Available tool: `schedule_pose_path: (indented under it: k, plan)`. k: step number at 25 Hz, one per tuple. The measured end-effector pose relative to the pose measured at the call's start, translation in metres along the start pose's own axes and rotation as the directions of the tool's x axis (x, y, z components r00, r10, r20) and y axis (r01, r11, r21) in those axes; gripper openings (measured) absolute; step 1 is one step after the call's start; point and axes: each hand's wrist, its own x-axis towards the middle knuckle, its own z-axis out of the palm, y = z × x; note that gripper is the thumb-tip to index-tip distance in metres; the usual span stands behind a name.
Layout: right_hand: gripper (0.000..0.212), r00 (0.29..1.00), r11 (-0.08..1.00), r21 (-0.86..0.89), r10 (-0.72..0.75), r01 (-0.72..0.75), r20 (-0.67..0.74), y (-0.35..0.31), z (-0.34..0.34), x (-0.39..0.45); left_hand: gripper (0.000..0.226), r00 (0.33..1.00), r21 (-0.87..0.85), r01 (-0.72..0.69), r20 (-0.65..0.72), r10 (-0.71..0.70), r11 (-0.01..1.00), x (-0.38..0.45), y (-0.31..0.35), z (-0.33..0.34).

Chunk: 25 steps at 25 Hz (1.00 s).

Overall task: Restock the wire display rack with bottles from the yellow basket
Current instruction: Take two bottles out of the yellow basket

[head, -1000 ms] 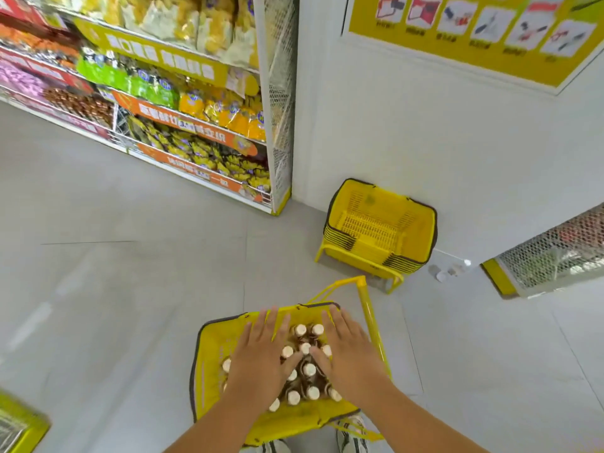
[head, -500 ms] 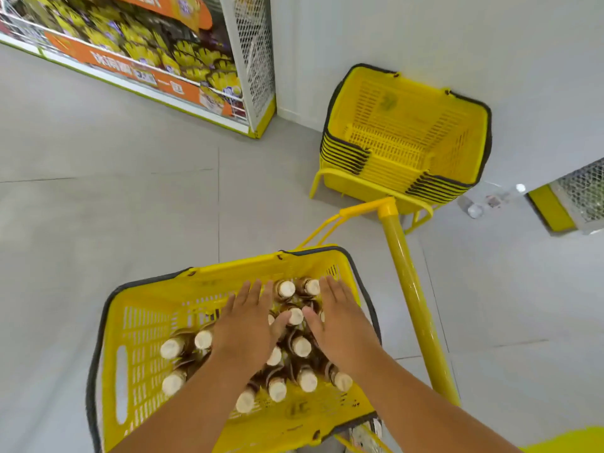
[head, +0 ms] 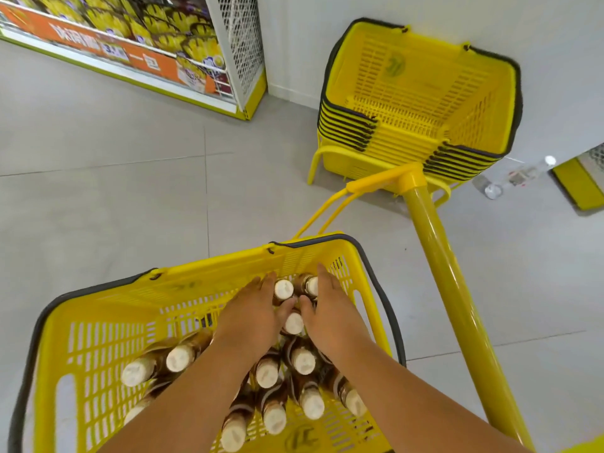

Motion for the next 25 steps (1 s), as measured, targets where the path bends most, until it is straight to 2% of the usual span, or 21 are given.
schedule_pose_path:
  k: [6,12,15,20,25]
  plan:
    - [0.064,0.986,0.983,0.125,0.143,-0.132,-0.089,0.005,0.01,0.015,0.054,0.996,-0.286,0.08,-0.008,-0.086,0.955,0.018,0.001,0.01]
    - [0.017,0.973,0.967,0.22,0.165,-0.128,-0.16,0.003,0.015,0.015,0.018,0.991,-0.38,0.069,-0.078,-0.106,0.922,0.018,0.002,0.014]
    - [0.006,0.968,0.964,0.257,0.128,-0.07,-0.217,0.002,0.011,0.007,0.02,0.984,-0.436,0.041,-0.14,-0.113,0.899,0.007,0.002,0.007]
    - [0.011,0.963,0.964,0.267,0.053,0.021,-0.266,-0.017,-0.023,-0.033,0.042,0.962,-0.534,0.022,-0.22,-0.164,0.845,-0.035,0.005,-0.032]
    - [0.026,0.953,0.957,0.266,-0.031,0.115,-0.302,-0.07,-0.095,-0.09,0.035,0.933,-0.613,0.01,-0.277,-0.228,0.79,-0.092,0.023,-0.12]
